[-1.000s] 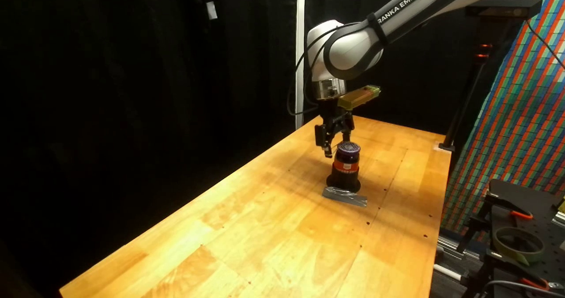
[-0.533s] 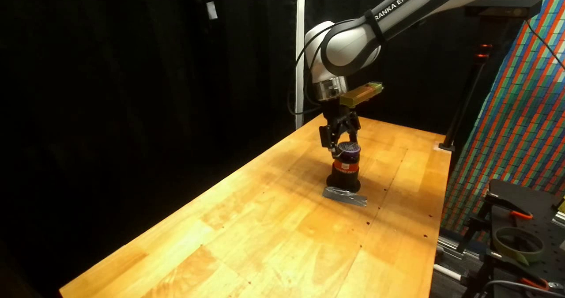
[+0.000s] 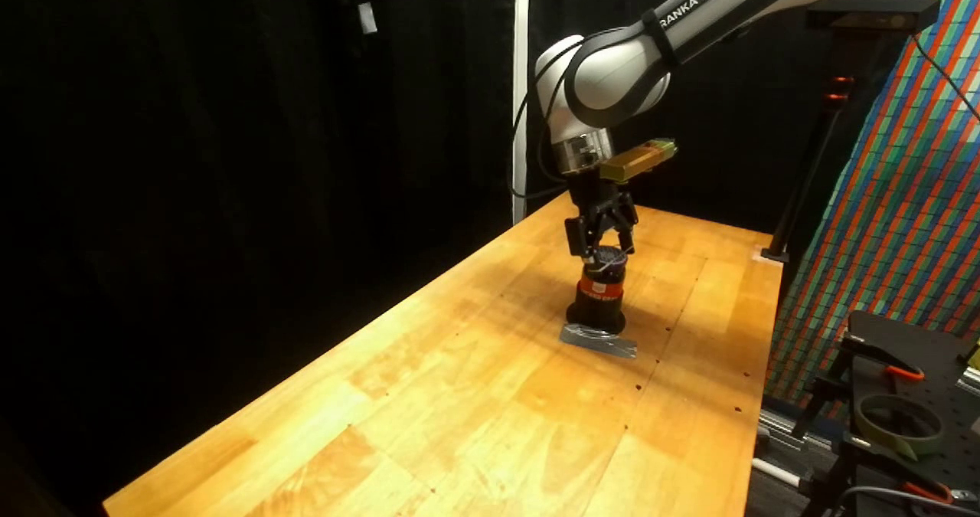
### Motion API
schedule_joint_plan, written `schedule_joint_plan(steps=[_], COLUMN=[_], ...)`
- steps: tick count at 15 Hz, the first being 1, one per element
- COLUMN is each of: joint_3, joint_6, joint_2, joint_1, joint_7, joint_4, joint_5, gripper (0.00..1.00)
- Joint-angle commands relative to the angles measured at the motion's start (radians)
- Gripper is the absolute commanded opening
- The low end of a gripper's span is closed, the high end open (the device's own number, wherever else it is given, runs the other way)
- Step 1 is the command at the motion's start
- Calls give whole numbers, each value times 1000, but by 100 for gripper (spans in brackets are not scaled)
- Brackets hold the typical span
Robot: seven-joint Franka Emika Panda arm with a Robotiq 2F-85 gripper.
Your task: Put the rubber band on the cup
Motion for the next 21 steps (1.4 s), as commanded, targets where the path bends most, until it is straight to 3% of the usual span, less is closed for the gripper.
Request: schedule_joint_plan(steps=[1,4,9,11,14,19,21], joint_3=[-15,-19,-26,-24,-23,-18,-20], joint_6=[58,137,389,462,528,677,773], joint_2=[-101,-158,-255,-289,-340,-440,-474], joint_1=[7,11,25,26,27,24,27], joint_7=[2,12,69,81,98,144,194], joint_4=[-145,-239,-425,-490,-573,-711,-764], joint_5=[5,-4,-27,-37,-46,-50,-71], gripper=[100,100,100,74,49,13,9])
